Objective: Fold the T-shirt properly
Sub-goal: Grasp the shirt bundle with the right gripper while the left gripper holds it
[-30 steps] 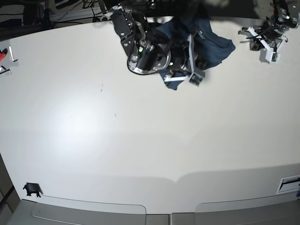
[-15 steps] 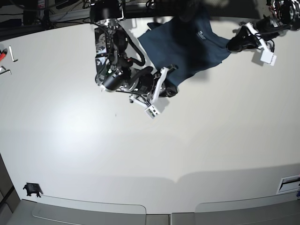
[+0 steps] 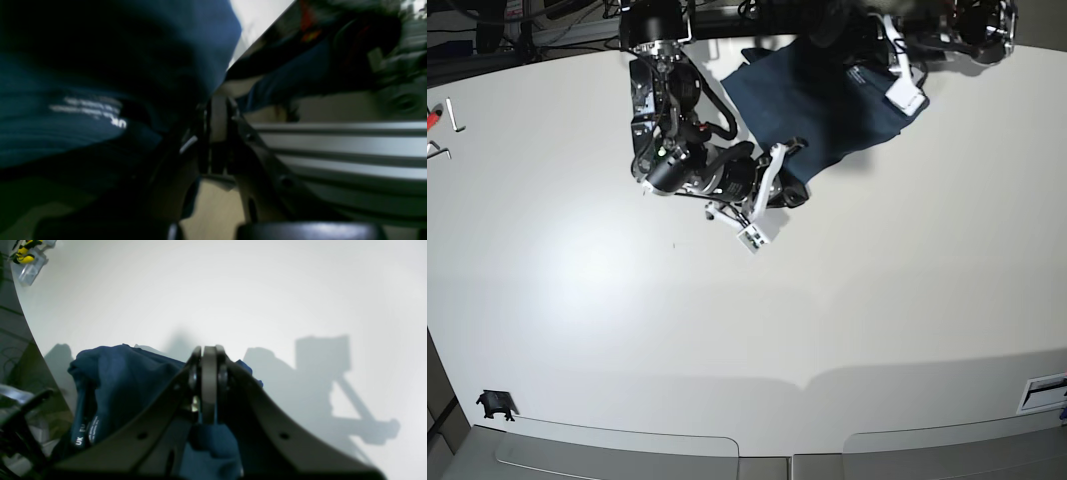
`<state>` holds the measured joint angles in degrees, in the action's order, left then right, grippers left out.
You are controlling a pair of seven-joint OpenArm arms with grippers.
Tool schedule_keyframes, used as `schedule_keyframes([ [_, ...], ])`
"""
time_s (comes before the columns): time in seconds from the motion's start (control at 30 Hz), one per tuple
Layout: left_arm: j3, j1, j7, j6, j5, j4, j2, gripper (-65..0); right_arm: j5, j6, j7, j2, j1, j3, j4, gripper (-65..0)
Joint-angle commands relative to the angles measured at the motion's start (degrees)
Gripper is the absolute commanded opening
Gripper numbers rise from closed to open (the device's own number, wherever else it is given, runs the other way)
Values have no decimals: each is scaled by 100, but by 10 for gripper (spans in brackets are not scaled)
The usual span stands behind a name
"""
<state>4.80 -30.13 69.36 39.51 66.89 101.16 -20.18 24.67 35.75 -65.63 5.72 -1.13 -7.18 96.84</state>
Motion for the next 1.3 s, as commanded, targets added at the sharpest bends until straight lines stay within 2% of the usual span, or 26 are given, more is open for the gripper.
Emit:
schedule_keyframes([
  [0.0,-33,-2,-116,49,-63,92,-63,-650,127,33,111,31,-107,-7,85,-650],
  [0.13,-76,-2,-688,49,-1408,81,-66,-650,129,33,111,31,-107,-7,85,-650],
  [0.27,-74,2,-1471,49,-3182,81,-66,-650,129,33,87,31,-107,-7,85,-650],
  [0.37,-72,35,-2140,-647,-4188,81,-66,-650,129,31,87,31,-107,-7,85,-650],
  [0.43,-72,133,-2310,-1005,-4518,81,-66,-650,131,31,87,33,-105,-7,85,-650],
  [0.57,-72,509,-2352,-1303,-4736,81,-66,-650,131,31,90,33,-105,-7,85,-650],
  [0.73,-72,1012,-2717,-1707,-4734,83,-66,-650,131,31,90,33,-105,-7,85,-650],
  [0.9,94,1231,-2767,-1725,-4094,507,-66,-650,133,48,90,33,-105,-7,85,-650],
  [0.97,286,1217,-2767,-1722,-3912,903,-66,-650,181,208,90,33,-107,-7,85,-650],
  [1.13,874,1215,-2898,-1722,-4127,1659,-66,-650,564,425,90,37,-107,-131,85,-650],
  [1.27,1268,1182,-2914,-1729,-4470,1663,-66,-650,557,425,92,33,-107,-651,85,-650],
])
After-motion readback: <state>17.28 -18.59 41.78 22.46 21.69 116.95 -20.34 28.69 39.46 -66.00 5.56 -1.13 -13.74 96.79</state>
